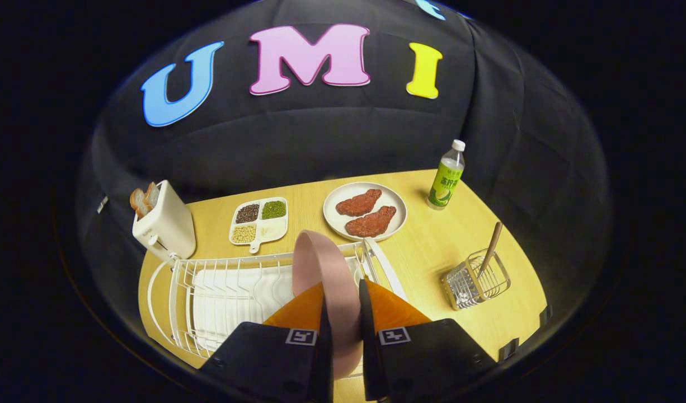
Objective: Take the plate from the dish rack, then take the spoon from the basket and place it into the plate.
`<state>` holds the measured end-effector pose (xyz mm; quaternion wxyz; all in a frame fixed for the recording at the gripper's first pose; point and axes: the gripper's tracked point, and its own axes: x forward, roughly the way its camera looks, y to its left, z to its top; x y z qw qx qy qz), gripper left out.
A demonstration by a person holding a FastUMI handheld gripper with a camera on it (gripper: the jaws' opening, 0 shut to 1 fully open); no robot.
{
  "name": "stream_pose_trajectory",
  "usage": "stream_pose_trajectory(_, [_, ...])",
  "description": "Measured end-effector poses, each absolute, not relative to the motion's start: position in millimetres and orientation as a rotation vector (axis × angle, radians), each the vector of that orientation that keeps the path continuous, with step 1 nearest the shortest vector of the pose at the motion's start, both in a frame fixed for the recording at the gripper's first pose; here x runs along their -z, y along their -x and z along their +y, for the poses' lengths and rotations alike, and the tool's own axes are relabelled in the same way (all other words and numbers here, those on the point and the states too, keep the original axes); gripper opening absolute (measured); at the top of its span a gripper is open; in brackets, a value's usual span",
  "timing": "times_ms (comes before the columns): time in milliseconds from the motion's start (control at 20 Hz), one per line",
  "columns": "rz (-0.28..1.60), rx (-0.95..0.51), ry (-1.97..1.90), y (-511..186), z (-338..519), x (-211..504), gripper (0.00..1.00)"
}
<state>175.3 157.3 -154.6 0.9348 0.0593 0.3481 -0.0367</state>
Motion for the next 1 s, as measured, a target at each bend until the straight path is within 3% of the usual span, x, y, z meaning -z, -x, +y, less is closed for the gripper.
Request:
stream_pose_trajectory(400, [0.616, 0.090, 0.041, -185.1, 172.8, 120.0, 0.25])
stream_pose_trajectory(700, [0.602, 0.134, 0.057, -184.8, 136.9, 109.0, 0.25])
stream_pose_trajectory(1000, [0.644, 0.017, -0.093, -164.5, 122.5, 104.1, 0.21])
